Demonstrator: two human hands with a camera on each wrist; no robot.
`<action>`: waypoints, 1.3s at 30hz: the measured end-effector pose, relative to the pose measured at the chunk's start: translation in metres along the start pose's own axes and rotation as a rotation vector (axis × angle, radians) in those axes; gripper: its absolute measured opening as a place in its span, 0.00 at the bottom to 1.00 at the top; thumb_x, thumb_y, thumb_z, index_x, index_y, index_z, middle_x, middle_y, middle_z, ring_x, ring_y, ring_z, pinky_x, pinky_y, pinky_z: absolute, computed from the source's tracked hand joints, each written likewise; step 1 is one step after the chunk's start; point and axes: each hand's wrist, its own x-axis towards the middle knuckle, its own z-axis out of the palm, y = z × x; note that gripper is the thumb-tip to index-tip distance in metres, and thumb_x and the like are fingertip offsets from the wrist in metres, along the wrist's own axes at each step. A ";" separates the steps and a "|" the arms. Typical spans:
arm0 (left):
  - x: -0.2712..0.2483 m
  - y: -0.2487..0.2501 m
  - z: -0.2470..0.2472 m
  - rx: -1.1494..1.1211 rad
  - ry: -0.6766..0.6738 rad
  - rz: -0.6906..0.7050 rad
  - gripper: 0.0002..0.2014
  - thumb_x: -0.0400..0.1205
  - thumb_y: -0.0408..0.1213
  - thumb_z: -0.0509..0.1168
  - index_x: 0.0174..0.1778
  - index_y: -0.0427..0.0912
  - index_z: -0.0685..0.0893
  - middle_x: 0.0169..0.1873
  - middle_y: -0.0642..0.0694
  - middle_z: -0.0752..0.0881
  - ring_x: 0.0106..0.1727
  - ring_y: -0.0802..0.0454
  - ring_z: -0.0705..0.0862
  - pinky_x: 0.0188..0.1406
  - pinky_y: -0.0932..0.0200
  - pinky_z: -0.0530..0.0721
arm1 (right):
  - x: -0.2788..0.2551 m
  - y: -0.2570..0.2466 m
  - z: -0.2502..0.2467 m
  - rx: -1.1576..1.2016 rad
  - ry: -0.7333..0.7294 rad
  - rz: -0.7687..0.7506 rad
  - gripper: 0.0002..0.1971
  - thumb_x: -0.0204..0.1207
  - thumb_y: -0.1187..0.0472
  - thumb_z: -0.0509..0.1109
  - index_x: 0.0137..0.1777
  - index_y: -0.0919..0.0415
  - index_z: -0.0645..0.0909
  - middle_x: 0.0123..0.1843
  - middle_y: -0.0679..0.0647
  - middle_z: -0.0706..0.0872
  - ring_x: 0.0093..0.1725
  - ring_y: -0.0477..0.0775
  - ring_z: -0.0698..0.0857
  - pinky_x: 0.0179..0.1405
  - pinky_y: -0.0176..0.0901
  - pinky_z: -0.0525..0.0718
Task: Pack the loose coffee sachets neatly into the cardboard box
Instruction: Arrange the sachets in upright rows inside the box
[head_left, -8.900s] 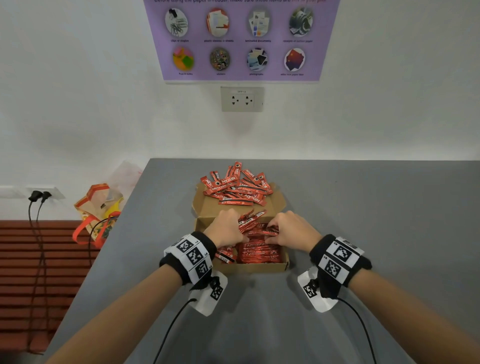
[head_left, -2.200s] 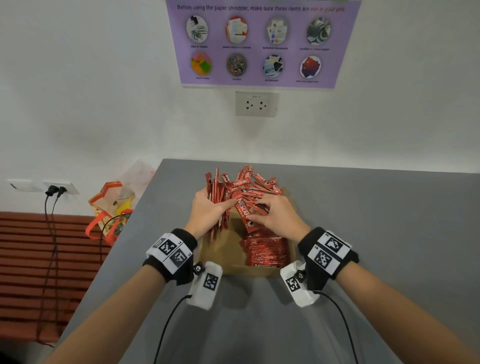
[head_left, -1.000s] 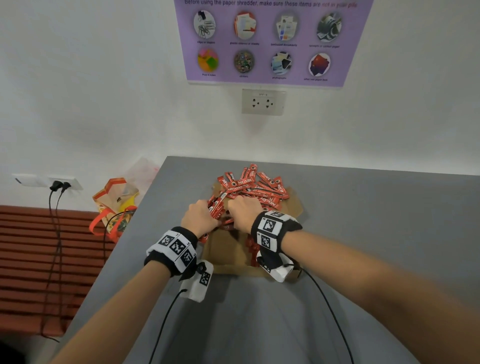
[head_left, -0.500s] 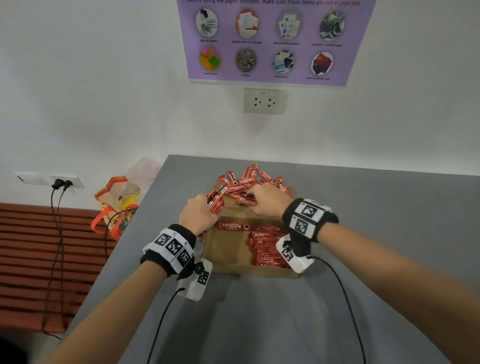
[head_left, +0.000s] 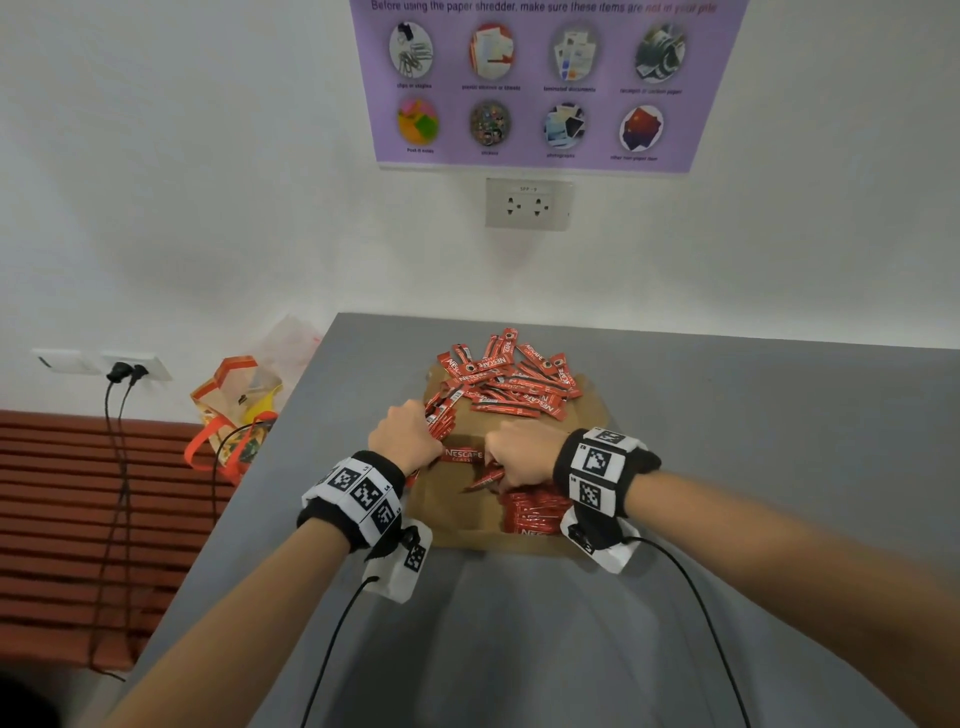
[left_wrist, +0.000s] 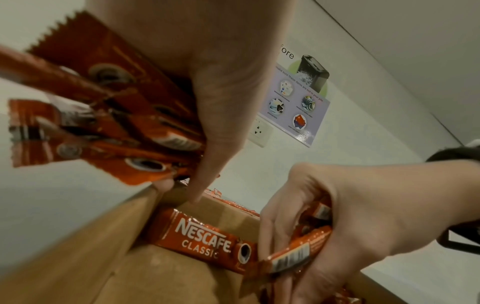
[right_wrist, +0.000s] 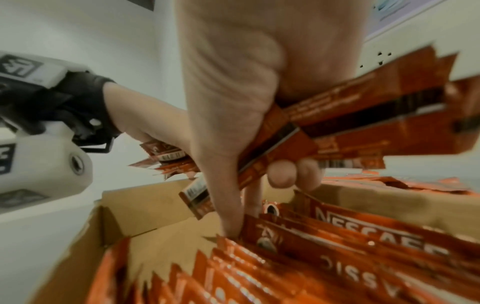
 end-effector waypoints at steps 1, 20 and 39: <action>0.001 0.000 0.000 -0.002 0.000 -0.001 0.17 0.74 0.40 0.72 0.53 0.38 0.75 0.51 0.39 0.84 0.52 0.40 0.85 0.53 0.45 0.85 | -0.001 0.002 0.000 -0.013 0.000 0.003 0.13 0.72 0.57 0.74 0.52 0.65 0.85 0.45 0.59 0.86 0.42 0.58 0.82 0.36 0.46 0.79; 0.005 -0.001 0.004 -0.014 -0.010 -0.016 0.19 0.74 0.40 0.73 0.56 0.38 0.76 0.52 0.40 0.83 0.53 0.40 0.84 0.51 0.48 0.85 | -0.004 0.004 -0.003 -0.017 0.110 0.016 0.12 0.76 0.56 0.71 0.47 0.66 0.82 0.45 0.59 0.86 0.43 0.59 0.83 0.36 0.44 0.74; 0.008 -0.002 0.007 -0.010 -0.008 -0.009 0.17 0.74 0.39 0.72 0.55 0.38 0.77 0.51 0.41 0.84 0.51 0.42 0.85 0.52 0.47 0.86 | -0.013 -0.012 0.004 -0.071 0.002 -0.025 0.15 0.72 0.56 0.75 0.52 0.65 0.81 0.48 0.60 0.85 0.43 0.60 0.81 0.36 0.44 0.73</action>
